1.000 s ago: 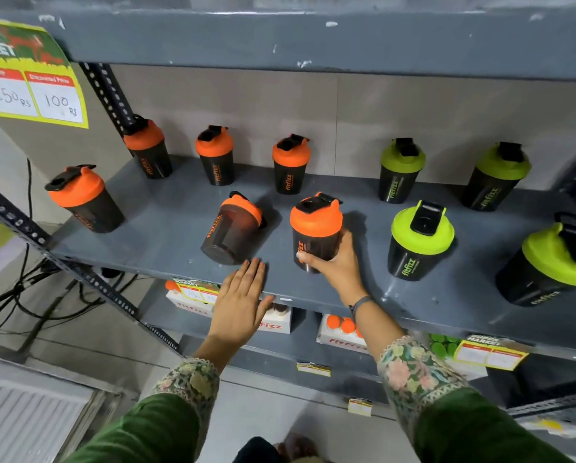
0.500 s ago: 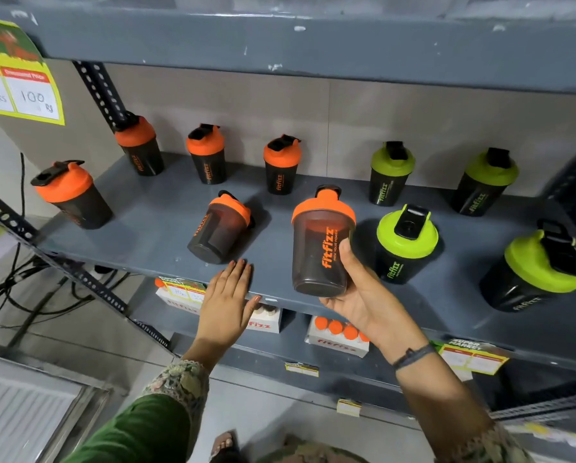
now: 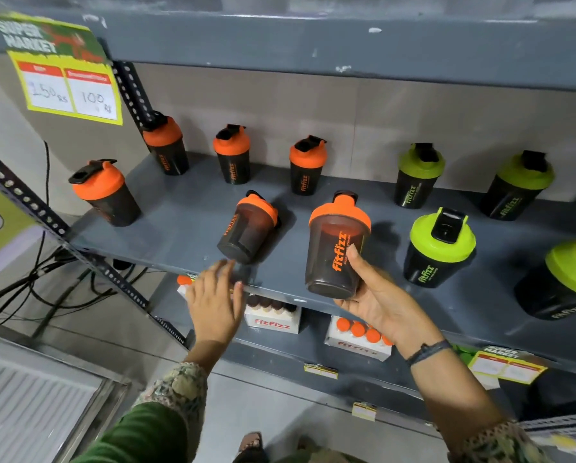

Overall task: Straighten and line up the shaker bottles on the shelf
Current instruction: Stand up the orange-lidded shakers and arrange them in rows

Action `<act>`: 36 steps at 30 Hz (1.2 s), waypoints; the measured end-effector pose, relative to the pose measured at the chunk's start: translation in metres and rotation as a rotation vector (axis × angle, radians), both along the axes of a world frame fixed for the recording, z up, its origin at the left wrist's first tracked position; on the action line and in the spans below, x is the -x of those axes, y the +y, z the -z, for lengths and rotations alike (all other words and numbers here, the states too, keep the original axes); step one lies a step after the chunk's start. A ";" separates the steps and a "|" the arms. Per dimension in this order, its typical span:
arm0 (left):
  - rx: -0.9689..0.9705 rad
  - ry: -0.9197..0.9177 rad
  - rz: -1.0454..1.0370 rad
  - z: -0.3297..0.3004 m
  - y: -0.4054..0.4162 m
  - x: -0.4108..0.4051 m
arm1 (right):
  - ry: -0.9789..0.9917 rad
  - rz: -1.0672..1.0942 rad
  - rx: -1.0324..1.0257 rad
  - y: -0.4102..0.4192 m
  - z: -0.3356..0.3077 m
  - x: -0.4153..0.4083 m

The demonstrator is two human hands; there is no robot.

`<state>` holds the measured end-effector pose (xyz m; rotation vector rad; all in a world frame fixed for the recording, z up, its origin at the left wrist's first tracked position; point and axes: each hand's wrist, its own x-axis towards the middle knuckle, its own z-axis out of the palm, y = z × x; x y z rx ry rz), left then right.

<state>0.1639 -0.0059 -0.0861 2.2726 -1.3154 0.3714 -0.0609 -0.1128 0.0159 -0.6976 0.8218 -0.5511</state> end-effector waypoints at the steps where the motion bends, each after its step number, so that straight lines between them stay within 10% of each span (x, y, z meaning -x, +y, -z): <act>1: 0.006 0.012 -0.057 -0.003 0.004 -0.017 | 0.031 -0.031 0.015 0.002 0.002 -0.007; 12: -0.370 0.145 -0.082 -0.001 -0.002 -0.170 | -0.070 -0.168 0.375 -0.003 -0.021 -0.170; 21: -0.336 0.119 -0.047 0.009 -0.002 -0.176 | 0.372 -0.150 0.683 -0.040 0.017 -0.293; 32: -0.353 0.116 -0.051 0.010 -0.003 -0.176 | 0.526 -0.166 0.612 -0.029 0.014 -0.287; 36: -0.354 0.117 -0.048 0.010 -0.002 -0.176 | 0.703 0.136 1.034 -0.040 -0.018 -0.231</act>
